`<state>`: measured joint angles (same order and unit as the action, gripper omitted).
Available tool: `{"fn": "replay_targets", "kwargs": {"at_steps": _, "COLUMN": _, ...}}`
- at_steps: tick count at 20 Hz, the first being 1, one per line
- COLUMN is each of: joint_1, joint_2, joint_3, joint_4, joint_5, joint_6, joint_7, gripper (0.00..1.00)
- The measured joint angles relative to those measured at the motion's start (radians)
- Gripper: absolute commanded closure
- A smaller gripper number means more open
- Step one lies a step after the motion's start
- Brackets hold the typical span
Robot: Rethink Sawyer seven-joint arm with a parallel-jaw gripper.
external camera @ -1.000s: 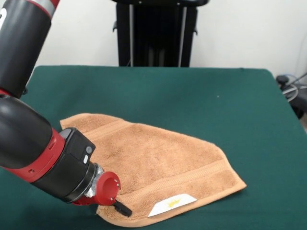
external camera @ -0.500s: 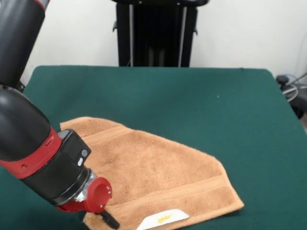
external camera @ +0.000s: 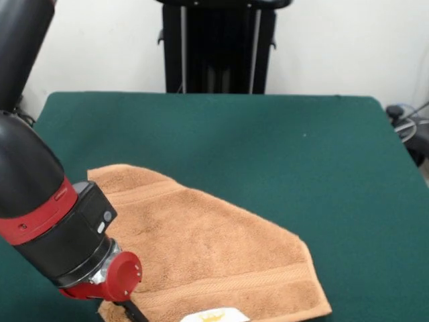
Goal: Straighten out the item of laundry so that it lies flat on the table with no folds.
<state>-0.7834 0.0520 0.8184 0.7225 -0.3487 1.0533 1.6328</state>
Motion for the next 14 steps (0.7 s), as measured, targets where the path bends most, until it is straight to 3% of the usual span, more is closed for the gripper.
{"fn": "replay_targets", "kwargs": {"at_steps": 14, "joint_1": 0.019, "joint_2": -0.083, "joint_3": -0.149, "joint_4": 0.05, "joint_5": -0.015, "joint_6": -0.032, "joint_7": 0.0, "gripper": 1.0}}
